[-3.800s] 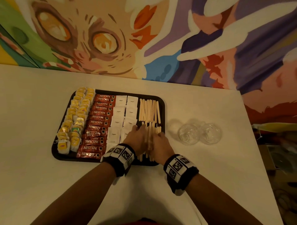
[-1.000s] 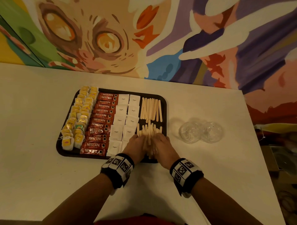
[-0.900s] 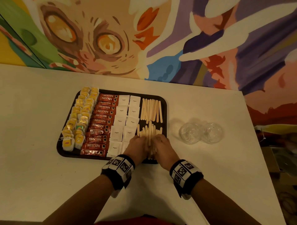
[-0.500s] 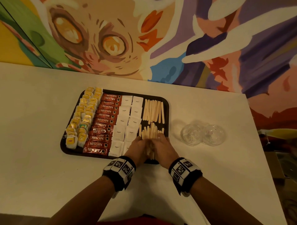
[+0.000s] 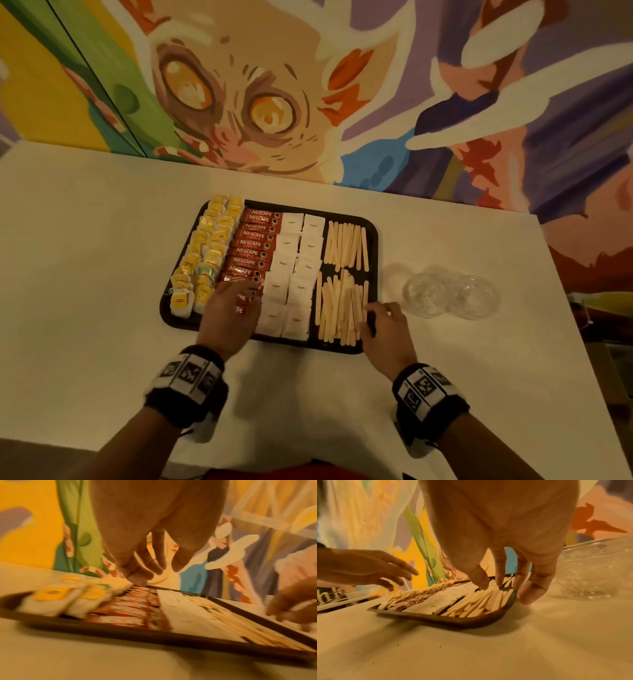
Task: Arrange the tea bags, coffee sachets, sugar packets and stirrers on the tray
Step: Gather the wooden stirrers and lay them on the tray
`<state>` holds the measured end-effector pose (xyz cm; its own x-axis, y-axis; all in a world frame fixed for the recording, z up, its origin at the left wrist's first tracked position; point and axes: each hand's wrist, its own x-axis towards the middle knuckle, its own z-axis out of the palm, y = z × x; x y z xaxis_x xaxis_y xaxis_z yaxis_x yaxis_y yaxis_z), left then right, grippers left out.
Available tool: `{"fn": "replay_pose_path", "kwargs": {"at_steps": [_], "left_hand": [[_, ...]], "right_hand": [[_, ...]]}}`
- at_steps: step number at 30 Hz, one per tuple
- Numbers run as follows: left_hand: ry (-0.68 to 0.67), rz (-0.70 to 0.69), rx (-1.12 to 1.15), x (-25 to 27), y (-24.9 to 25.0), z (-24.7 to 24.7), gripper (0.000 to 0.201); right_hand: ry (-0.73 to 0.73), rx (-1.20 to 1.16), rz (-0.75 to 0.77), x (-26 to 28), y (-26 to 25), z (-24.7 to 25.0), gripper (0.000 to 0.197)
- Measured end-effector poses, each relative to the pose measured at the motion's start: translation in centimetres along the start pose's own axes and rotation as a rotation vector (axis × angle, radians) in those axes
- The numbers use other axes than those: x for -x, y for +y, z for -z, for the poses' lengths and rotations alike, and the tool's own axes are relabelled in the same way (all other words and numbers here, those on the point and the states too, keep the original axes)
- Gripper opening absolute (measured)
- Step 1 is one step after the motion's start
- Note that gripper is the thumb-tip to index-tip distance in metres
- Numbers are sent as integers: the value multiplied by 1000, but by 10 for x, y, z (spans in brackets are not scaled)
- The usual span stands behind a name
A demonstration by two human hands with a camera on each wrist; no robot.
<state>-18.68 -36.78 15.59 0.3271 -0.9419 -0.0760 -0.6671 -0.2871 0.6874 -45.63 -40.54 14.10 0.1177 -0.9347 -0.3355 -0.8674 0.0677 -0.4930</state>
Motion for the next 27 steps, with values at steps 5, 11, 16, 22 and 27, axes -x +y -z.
{"fn": "replay_pose_path", "kwargs": {"at_steps": [5,11,16,22,27], "left_hand": [[159,85,-100,-22,-59,52,30],[47,402,-102,-42,-108,73,50],[-22,524,-78,-43,-118,63,41],[81,614,-17,-50,-119,61,35],[109,653,14,-70,-110,65,33]], "right_hand": [[36,-133,-247,10,-8,-10,46],[72,-335,-463,10,-24,-26,50],[111,-372,-521,10,-32,-35,55],[136,-316,-483,7,-37,-28,50],[170,-408,-507,-14,-42,-26,57]]}}
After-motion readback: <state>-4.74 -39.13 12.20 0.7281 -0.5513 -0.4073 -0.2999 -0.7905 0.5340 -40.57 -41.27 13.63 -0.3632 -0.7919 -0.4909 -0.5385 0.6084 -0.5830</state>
